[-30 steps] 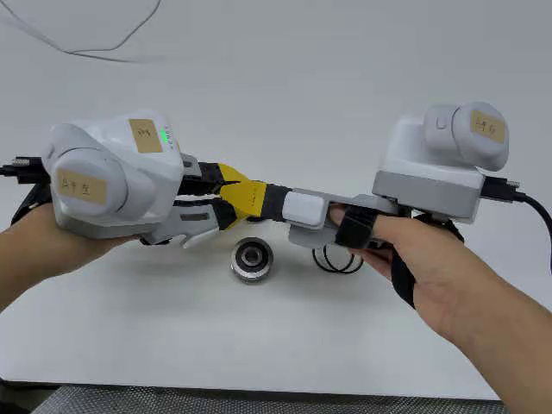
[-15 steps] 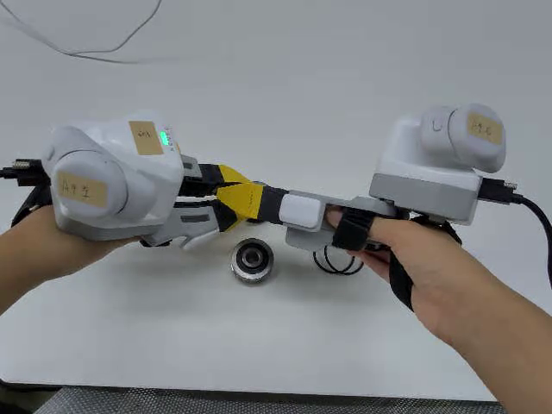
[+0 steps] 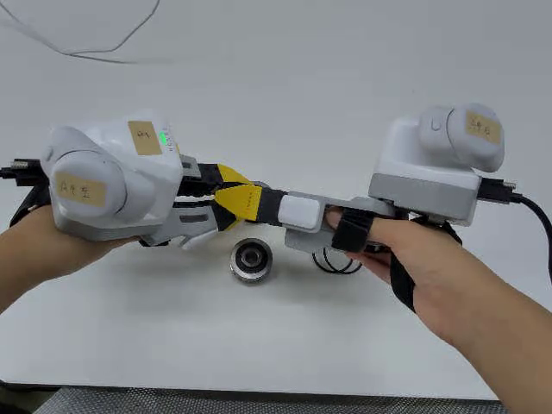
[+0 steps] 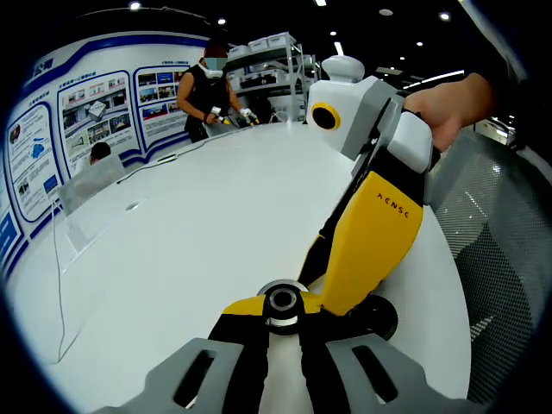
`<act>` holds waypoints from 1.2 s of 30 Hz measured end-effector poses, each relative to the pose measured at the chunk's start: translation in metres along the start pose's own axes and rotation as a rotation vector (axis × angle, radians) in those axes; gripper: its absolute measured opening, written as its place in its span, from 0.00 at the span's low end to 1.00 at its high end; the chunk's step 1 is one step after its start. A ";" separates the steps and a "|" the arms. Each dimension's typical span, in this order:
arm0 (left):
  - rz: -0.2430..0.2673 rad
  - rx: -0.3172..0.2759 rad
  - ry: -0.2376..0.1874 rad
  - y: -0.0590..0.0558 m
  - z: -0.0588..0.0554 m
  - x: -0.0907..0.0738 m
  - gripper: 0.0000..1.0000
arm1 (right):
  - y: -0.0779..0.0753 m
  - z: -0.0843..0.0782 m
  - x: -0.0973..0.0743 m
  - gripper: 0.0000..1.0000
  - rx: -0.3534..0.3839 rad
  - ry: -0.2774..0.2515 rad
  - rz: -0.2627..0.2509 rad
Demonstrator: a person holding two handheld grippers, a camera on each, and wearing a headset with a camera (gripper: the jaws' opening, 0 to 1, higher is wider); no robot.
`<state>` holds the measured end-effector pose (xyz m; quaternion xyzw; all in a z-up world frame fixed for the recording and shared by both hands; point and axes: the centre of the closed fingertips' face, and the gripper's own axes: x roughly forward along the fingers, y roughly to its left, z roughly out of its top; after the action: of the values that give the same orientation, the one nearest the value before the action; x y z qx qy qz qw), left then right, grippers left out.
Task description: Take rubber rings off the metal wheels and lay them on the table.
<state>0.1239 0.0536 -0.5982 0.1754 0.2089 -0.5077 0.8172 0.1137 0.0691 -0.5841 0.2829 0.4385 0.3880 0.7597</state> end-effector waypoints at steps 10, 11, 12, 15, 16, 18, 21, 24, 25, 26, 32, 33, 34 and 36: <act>0.003 -0.002 0.000 0.001 0.000 0.000 0.12 | -0.001 0.009 0.000 0.59 0.041 -0.061 0.007; 0.003 -0.002 0.000 0.001 0.000 0.000 0.12 | -0.001 0.009 0.000 0.59 0.042 -0.061 0.008; 0.003 -0.002 0.000 0.001 0.000 0.000 0.12 | 0.000 0.009 0.000 0.59 0.040 -0.062 0.009; 0.002 -0.001 0.001 0.001 0.000 0.000 0.12 | 0.000 0.011 0.000 0.59 0.042 -0.073 0.013; 0.003 -0.001 0.000 0.001 0.000 0.000 0.12 | 0.000 0.012 0.000 0.59 0.048 -0.076 0.015; 0.002 -0.001 0.000 0.001 0.000 0.000 0.12 | 0.000 0.012 0.000 0.59 0.051 -0.080 0.017; 0.002 -0.001 0.001 0.001 0.000 0.000 0.12 | 0.000 0.011 0.001 0.59 0.049 -0.075 0.022; 0.002 -0.001 0.001 0.001 0.000 0.000 0.12 | -0.001 0.012 0.002 0.58 0.050 -0.072 0.025; 0.002 0.000 0.001 0.001 0.000 0.000 0.12 | -0.001 0.012 0.002 0.58 0.050 -0.074 0.029; 0.002 -0.001 0.000 0.001 0.000 0.000 0.12 | -0.001 0.013 0.002 0.58 0.053 -0.076 0.031; 0.001 0.001 0.001 0.001 -0.001 0.000 0.12 | 0.000 0.014 0.001 0.58 0.051 -0.082 0.033; 0.002 0.000 0.000 0.001 -0.001 0.000 0.12 | 0.000 0.014 0.000 0.57 0.050 -0.082 0.032; 0.001 0.001 0.000 0.001 -0.001 0.000 0.12 | 0.000 0.013 -0.001 0.56 0.047 -0.079 0.030; 0.001 0.002 0.000 0.001 -0.001 0.000 0.12 | -0.001 0.013 -0.003 0.55 0.047 -0.077 0.028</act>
<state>0.1244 0.0539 -0.5988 0.1762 0.2085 -0.5073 0.8173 0.1245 0.0646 -0.5775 0.3218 0.4139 0.3769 0.7636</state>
